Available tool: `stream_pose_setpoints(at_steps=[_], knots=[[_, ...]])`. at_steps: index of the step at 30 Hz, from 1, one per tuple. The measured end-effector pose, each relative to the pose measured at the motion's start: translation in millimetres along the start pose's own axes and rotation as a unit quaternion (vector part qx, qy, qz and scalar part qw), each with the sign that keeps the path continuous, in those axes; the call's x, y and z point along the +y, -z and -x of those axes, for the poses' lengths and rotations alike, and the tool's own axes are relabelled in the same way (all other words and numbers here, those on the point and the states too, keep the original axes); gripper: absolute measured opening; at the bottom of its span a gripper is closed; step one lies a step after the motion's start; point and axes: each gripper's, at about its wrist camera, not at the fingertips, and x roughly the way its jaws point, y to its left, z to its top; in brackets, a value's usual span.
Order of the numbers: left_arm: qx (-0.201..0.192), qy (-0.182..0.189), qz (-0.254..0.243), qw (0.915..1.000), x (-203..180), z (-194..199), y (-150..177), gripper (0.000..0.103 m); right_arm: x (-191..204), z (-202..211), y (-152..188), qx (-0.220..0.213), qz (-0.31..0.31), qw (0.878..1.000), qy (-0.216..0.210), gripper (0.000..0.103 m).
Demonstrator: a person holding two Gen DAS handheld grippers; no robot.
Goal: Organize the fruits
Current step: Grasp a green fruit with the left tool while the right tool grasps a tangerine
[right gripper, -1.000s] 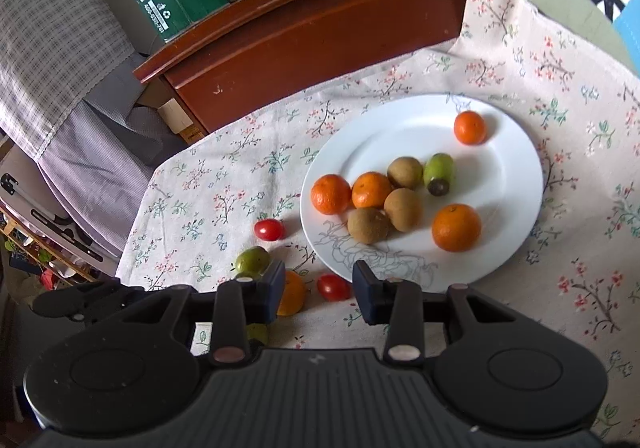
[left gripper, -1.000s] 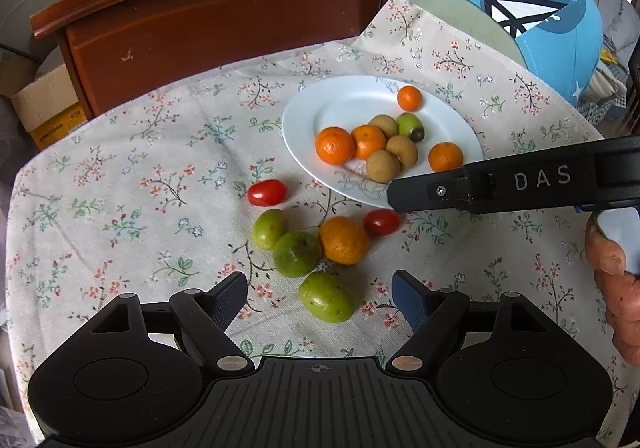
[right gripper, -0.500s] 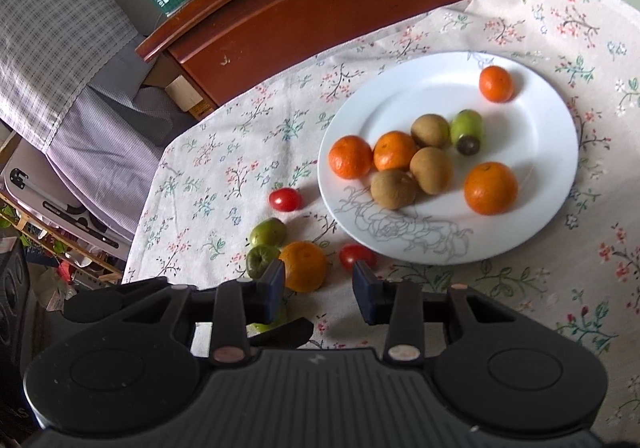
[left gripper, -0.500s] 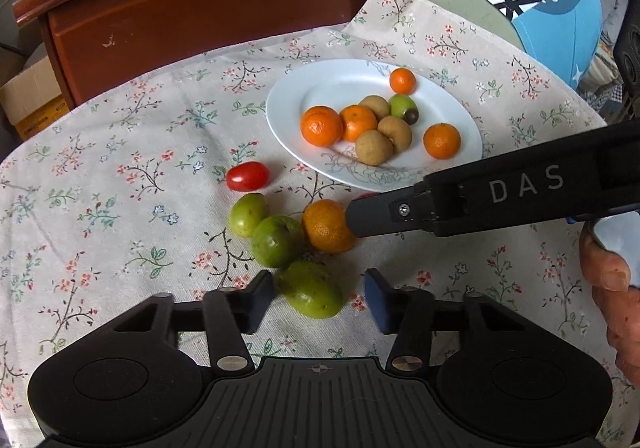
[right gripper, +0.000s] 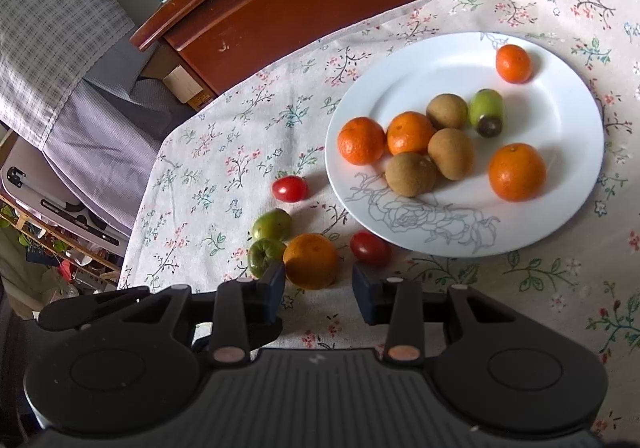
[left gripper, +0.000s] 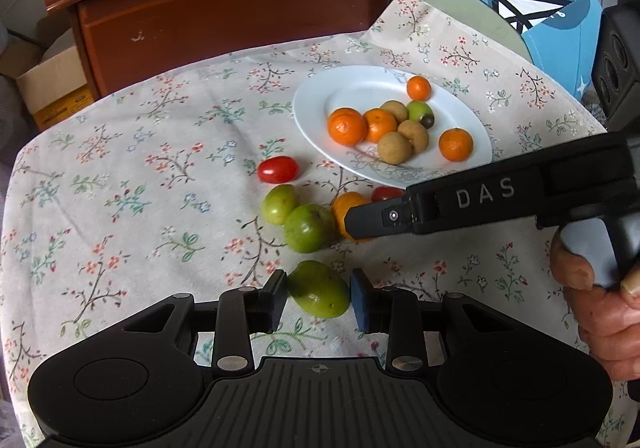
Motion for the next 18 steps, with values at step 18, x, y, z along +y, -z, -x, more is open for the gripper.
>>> stream_pose_setpoints(at_steps=[18], knots=[[-0.012,-0.015,0.018,0.9996,9.8,8.0,0.1,0.032,10.3,-7.6,0.7,-0.013,0.028,0.999,0.01,0.032]])
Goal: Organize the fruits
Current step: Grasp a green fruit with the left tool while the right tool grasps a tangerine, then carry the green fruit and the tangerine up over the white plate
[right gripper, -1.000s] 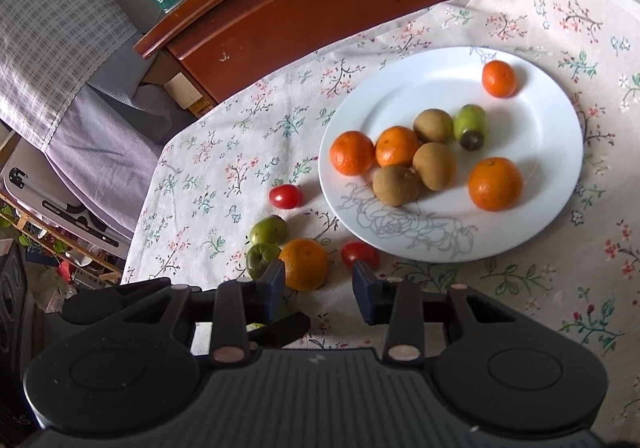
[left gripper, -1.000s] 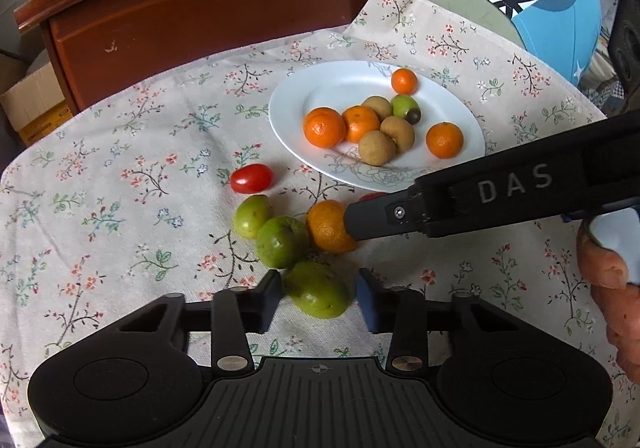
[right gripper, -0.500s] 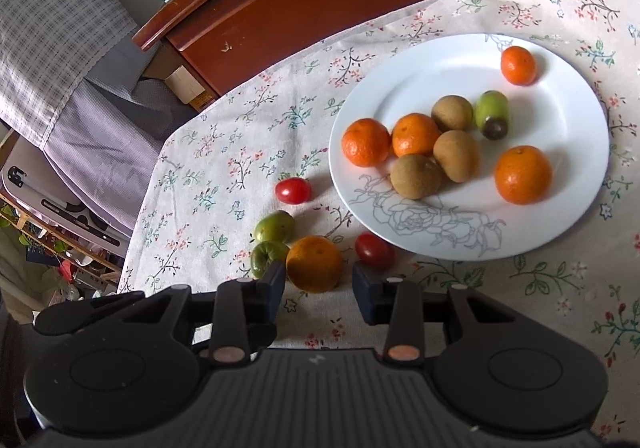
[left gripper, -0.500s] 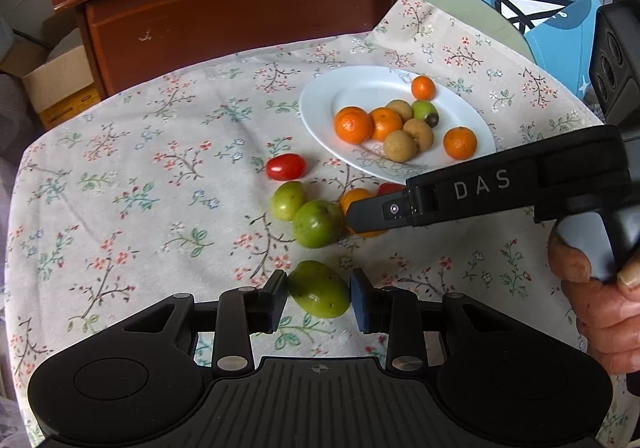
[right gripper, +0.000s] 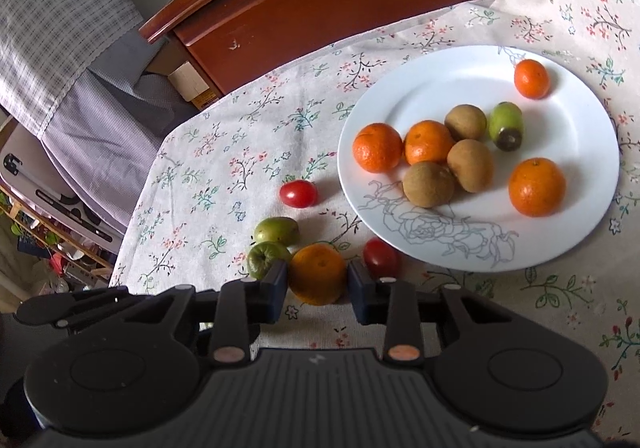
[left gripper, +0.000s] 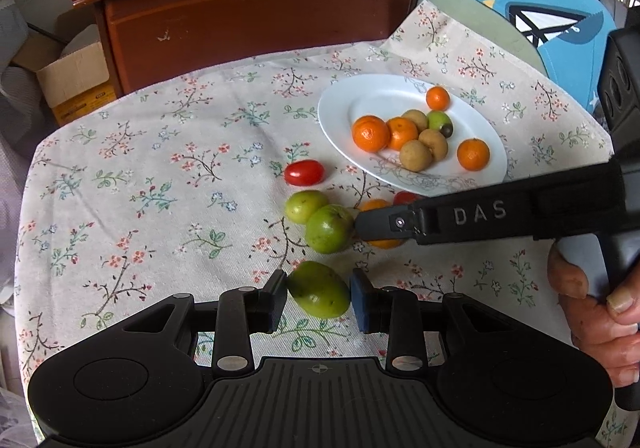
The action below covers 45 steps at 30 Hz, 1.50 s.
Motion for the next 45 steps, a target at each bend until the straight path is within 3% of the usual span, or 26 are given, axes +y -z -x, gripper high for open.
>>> stream_pose_setpoints(at_steps=[11,17,23,29,32,40,43,45], knots=[[-0.02,-0.006,0.016,0.9997,6.1,5.1,-11.9,0.032,3.4,16.9,-8.8,-0.024,0.001,1.0,-0.012,0.032],[0.007,0.012,0.012,0.9998,5.0,2.5,-5.9,0.032,3.8,16.8,-4.8,-0.016,0.008,1.0,-0.008,0.032],[0.005,0.017,0.005,0.9998,6.3,8.9,0.9,0.034,2.3,16.6,-1.4,-0.007,0.006,1.0,-0.007,0.032],[0.001,-0.01,0.007,0.9999,12.0,12.0,3.1,0.04,3.3,16.2,-1.6,-0.004,0.007,1.0,-0.01,0.032],[-0.004,-0.01,-0.008,0.9999,10.2,15.8,5.6,0.051,3.1,15.6,-1.6,-0.004,0.007,1.0,-0.009,0.032],[0.023,-0.009,-0.017,0.9995,8.0,8.0,16.2,0.05,3.1,15.0,-1.4,-0.002,0.006,1.0,-0.008,0.032],[0.023,-0.006,-0.022,0.9995,6.9,6.4,16.4,0.035,3.0,13.9,-0.6,0.002,0.005,1.0,-0.008,0.032],[0.023,0.0,-0.026,0.9994,5.3,6.4,16.6,0.033,2.8,13.3,-0.5,0.003,0.005,1.0,-0.008,0.032]])
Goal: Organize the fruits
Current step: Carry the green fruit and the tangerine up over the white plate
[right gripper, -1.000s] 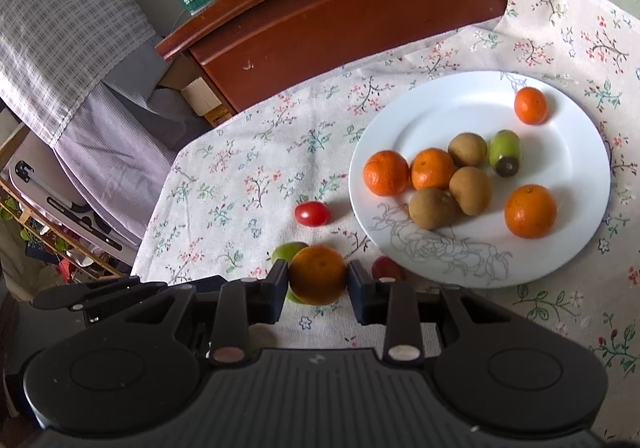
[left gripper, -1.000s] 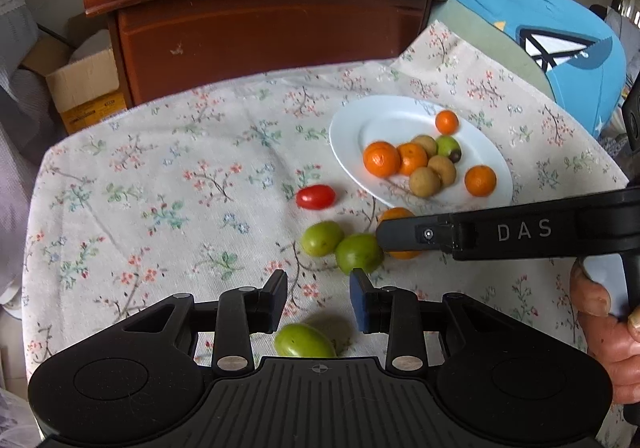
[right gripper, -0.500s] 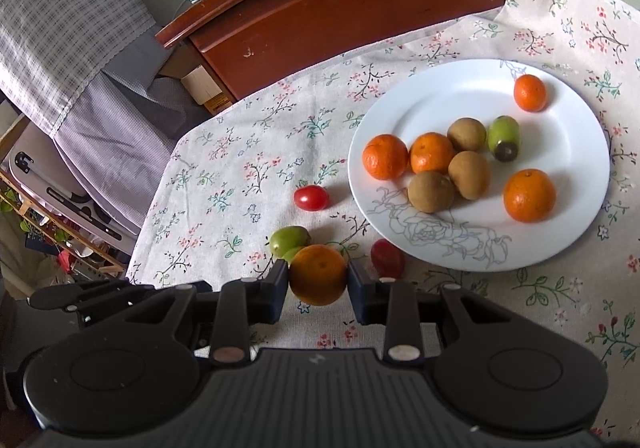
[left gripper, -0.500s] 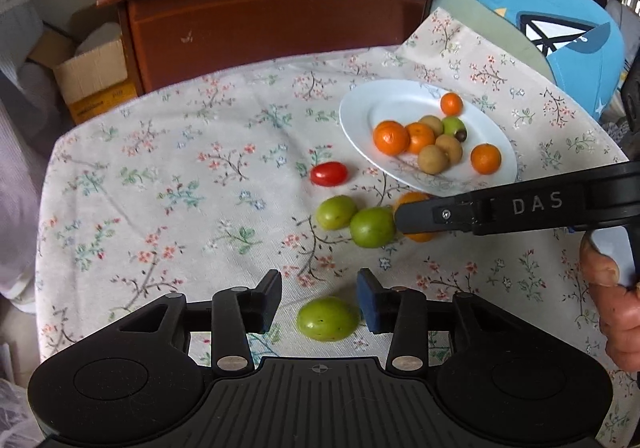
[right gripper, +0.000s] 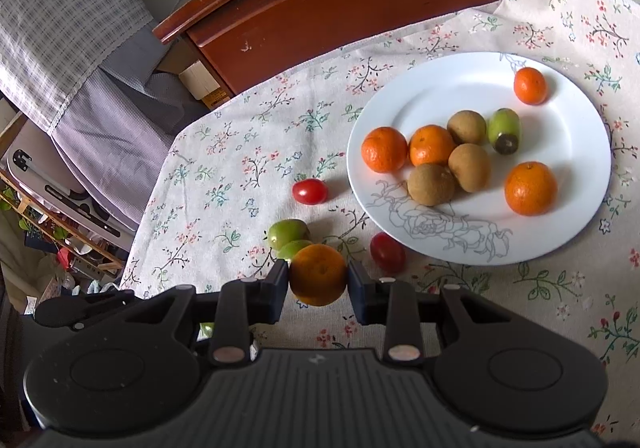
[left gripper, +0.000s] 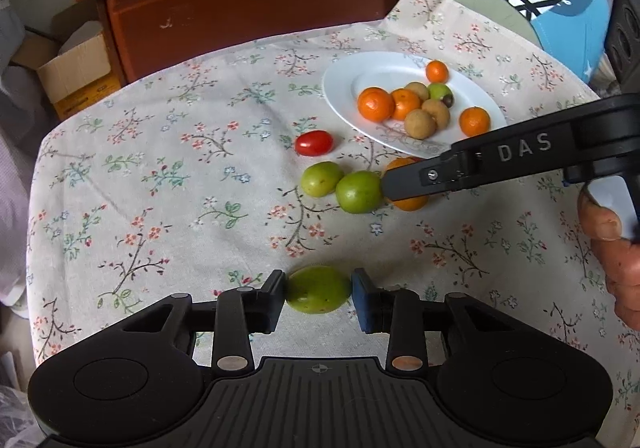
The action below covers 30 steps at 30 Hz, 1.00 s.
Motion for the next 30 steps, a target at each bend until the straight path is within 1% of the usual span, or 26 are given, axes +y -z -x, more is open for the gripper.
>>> stream_pose_setpoints(at_steps=[4,11,14,18,23,28,30], knots=[[-0.003,-0.004,-0.006,1.0,-2.7,0.8,-1.1,0.033,0.0,0.0,0.1,0.0,0.0,1.0,0.0,0.032],[-0.031,-0.01,0.02,0.9993,2.6,5.9,-17.3,0.033,0.2,4.3,-3.5,-0.01,-0.001,1.0,0.003,0.032],[-0.047,-0.01,0.024,0.9986,1.4,7.7,-27.0,0.033,1.6,11.3,-8.1,-0.026,0.007,1.0,0.007,0.032],[-0.064,-0.008,0.034,0.9974,0.7,7.8,-40.4,0.033,-1.5,22.3,-16.5,-0.046,-0.001,0.999,0.003,0.032],[-0.086,0.0,0.044,0.9953,-0.3,8.5,-58.7,0.033,-5.9,40.6,-28.9,-0.083,0.0,0.996,0.012,0.032],[-0.101,0.011,0.053,0.9935,-4.0,5.6,-75.4,0.033,-15.3,58.9,-41.5,-0.116,-0.014,0.993,0.014,0.032],[-0.105,0.012,0.049,0.9932,-6.4,3.8,-80.8,0.033,-20.6,65.2,-46.1,-0.127,-0.023,0.992,0.017,0.032]])
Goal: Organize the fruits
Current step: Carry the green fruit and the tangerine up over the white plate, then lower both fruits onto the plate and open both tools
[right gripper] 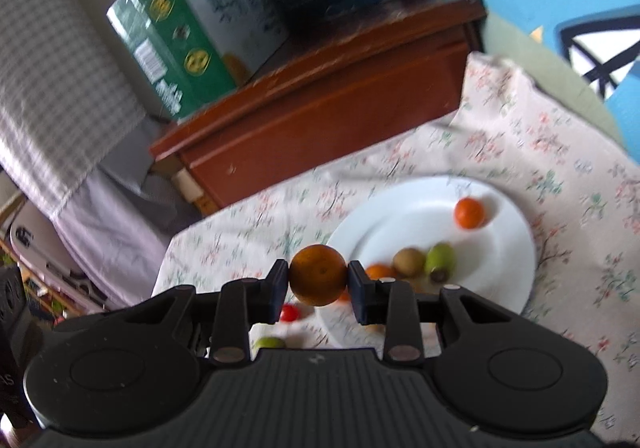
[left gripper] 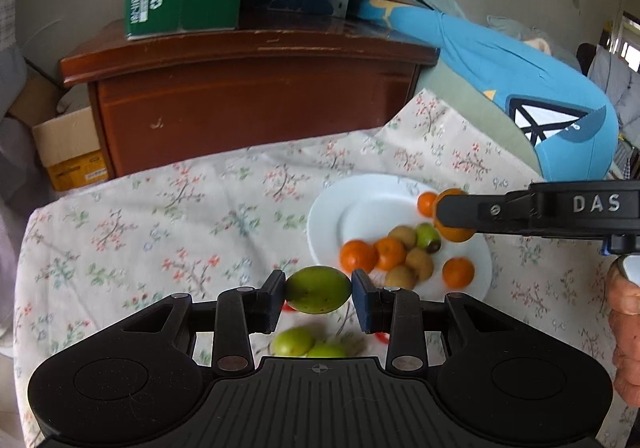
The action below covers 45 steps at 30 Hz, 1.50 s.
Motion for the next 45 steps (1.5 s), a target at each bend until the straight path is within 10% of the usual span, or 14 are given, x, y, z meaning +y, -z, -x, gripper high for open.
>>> stream_pose_setpoints(at_steps=[36,39,45], knots=[[0.003,0.054,0.039,0.9978,-23.4,-88.1,-37.5,0.035,-71.5,-13.0,0.4,0.001,-0.158,0.982,0.104,0.035],[-0.006,0.053,0.048,0.9974,-23.6,-83.5,-40.4,0.061,-67.1,-11.6,-1.3,-0.006,-0.145,0.984,0.1,0.035],[-0.03,0.05,0.066,0.9961,-17.5,-62.4,-52.4,0.072,-59.6,-13.0,-1.8,-0.003,-0.125,0.988,0.091,0.036]])
